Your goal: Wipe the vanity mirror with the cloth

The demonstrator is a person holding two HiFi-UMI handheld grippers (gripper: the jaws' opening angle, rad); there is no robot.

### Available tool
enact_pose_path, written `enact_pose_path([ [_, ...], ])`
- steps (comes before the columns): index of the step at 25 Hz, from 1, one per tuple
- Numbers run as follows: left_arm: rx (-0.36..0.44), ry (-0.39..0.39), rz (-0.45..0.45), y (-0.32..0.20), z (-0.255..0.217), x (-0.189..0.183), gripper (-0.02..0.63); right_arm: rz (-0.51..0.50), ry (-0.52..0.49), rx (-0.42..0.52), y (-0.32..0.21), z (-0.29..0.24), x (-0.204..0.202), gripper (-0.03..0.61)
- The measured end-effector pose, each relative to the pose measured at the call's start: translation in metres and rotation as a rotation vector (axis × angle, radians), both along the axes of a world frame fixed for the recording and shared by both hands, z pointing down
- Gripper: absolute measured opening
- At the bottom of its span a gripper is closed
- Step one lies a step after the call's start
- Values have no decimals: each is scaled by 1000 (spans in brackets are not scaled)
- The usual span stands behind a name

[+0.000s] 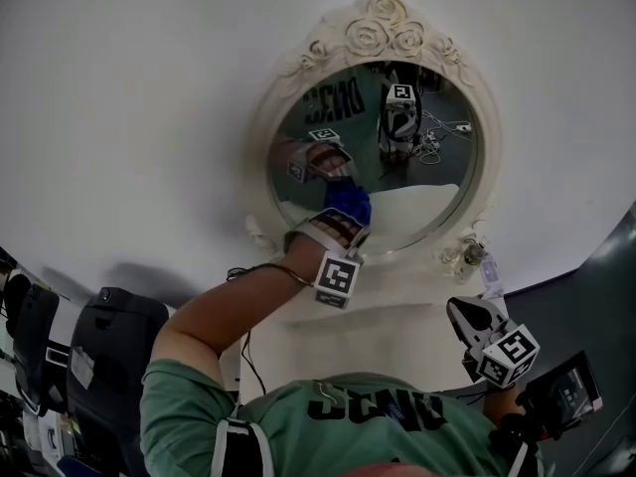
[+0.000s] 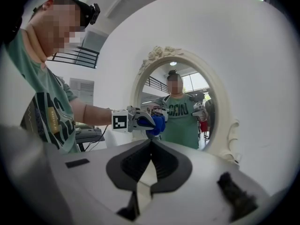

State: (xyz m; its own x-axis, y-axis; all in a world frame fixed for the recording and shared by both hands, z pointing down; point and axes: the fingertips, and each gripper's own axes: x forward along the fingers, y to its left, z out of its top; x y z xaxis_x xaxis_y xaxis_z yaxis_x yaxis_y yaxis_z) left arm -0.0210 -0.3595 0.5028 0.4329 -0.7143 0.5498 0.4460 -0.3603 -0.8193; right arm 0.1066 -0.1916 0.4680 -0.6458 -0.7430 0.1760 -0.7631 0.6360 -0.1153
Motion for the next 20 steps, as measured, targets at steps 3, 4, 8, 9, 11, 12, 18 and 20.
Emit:
enact_pose_path([
  [3,-4,-35,-77,-2,8,-70,17,-59,4,27,-7,-8,-49,12],
  [4,-5,-41,-96,-3,10,-87,16,-67,0,34,-10,-11,-60,12],
  [8,-8,-43,-140,-7,20,-123,17,-64,-27,40,-13,-8,-83,12],
  [9,-5,-49,-142,-8,24,-124,15,-64,-29,41,-12,-6,-84,12],
  [11,-3,-65,-138,-12,30,-124,17,-65,-26,40,-12,-5,-87,12],
  [12,-10,-69,-138,-15,33,-123,17,-63,-22,38,-12,-7,-87,12],
  [18,-52,-84,-148,-37,60,-85,17,2,-5,9,-7,0,-44,12],
  [20,-60,-93,-134,-41,68,-61,17,37,-7,-8,-4,4,-18,12],
])
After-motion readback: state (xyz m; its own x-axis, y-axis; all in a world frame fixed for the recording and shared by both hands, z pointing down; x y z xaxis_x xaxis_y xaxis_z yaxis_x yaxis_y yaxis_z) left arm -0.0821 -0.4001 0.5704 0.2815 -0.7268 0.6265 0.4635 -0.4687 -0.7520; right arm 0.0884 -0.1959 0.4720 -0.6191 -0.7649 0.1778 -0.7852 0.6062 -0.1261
